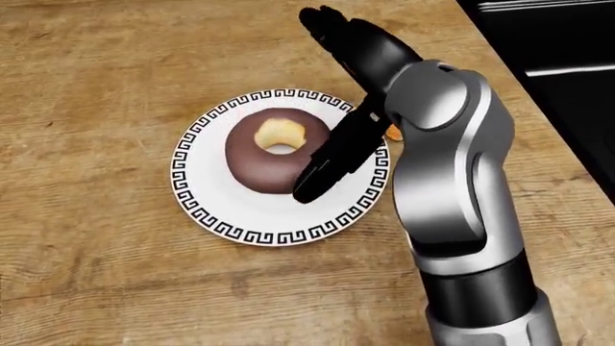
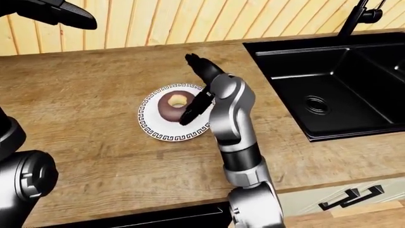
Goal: Place the pastries on the plates.
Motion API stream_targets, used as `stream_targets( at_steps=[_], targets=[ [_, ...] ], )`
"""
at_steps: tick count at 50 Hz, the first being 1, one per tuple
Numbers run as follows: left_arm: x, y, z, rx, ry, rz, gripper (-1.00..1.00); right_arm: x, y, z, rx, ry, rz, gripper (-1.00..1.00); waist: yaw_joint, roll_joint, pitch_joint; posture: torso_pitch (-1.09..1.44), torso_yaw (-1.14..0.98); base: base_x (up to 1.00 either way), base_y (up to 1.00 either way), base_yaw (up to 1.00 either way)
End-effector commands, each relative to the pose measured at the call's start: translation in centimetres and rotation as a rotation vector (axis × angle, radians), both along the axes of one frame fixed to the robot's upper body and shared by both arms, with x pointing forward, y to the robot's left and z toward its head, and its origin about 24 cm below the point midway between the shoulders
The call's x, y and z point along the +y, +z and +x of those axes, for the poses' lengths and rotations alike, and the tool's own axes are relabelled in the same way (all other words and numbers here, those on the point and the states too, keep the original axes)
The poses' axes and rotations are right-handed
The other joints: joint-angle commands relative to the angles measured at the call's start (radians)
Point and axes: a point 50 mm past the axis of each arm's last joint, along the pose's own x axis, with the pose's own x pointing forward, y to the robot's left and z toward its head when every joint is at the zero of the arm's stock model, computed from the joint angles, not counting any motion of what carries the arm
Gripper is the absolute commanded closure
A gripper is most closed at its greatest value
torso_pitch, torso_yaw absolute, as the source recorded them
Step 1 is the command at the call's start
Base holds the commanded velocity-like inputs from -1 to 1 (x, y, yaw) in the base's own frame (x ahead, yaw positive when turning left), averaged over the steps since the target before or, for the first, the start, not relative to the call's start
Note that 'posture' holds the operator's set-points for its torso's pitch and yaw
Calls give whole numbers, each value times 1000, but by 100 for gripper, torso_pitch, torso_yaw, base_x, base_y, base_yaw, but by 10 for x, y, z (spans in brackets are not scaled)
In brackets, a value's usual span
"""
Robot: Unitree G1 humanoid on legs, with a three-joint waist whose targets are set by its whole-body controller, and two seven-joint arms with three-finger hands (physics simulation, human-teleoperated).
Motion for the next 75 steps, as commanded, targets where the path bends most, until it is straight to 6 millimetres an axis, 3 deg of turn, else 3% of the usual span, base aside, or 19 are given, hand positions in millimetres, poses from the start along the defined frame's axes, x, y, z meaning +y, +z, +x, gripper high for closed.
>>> stream_targets(
  at_steps=[1,2,4,8,16,19,29,39,45,46,52,54,55,61,62,75],
  targets=[
    [1,15,-10,-80,5,5,-100,-1,25,-3,-105,-1,4,-100,0,2,-33,1,0,0,0,0],
    [1,15,-10,-80,5,5,-100,-1,25,-3,-105,-1,4,-100,0,2,-33,1,0,0,0,0],
    [1,14,-11,-80,6,4,-100,-16,46,6,-143,-48,12,-100,0,3,-32,1,0,0,0,0],
    [1,12,-10,-76,7,6,-100,-32,57,15,-164,-98,7,-100,2,1,-32,1,0,0,0,0],
    [1,12,-10,-76,7,6,-100,-39,57,19,-165,-116,3,-100,2,-7,-34,1,0,0,0,0],
    [1,10,-10,-73,7,9,-100,-57,58,28,-183,-172,-67,-100,2,-6,-34,1,0,0,0,0],
    [1,9,-11,-72,5,9,-100,-76,60,36,-196,-244,-118,-100,4,-9,-35,1,0,0,0,0],
    [-1,12,-9,-76,4,15,-100,-96,47,47,-155,-287,-124,-100,5,-14,-36,1,0,0,0,0],
    [-1,12,-8,-75,2,14,-100,-102,38,51,-117,-294,-60,-100,6,-15,-36,1,0,0,0,0],
    [-1,11,-8,-73,3,15,-100,-105,37,52,-147,-338,22,-100,6,-15,-35,1,0,0,0,0],
    [-2,11,-8,-72,3,14,-100,-109,31,52,-129,-380,-4,-100,8,-15,-35,1,0,0,0,0],
    [-2,10,-8,-71,1,15,-100,-108,26,48,-170,-378,92,-100,9,-17,-34,1,0,0,0,0],
    [-3,9,-8,-71,0,15,-100,-107,15,46,-82,-300,-42,-100,10,-18,-33,1,0,0,0,0],
    [-2,8,-8,-68,1,12,-100,-109,0,50,-20,-300,-63,-100,6,-21,-37,1,0,0,0,0],
    [-2,7,-8,-67,0,12,-100,-113,-6,51,7,-294,-131,-100,6,-20,-37,1,0,0,0,0],
    [-3,6,-8,-65,-2,15,-100,-118,-1,65,-10,-296,-139,-100,5,-15,-42,1,0,0,0,0]
  ],
)
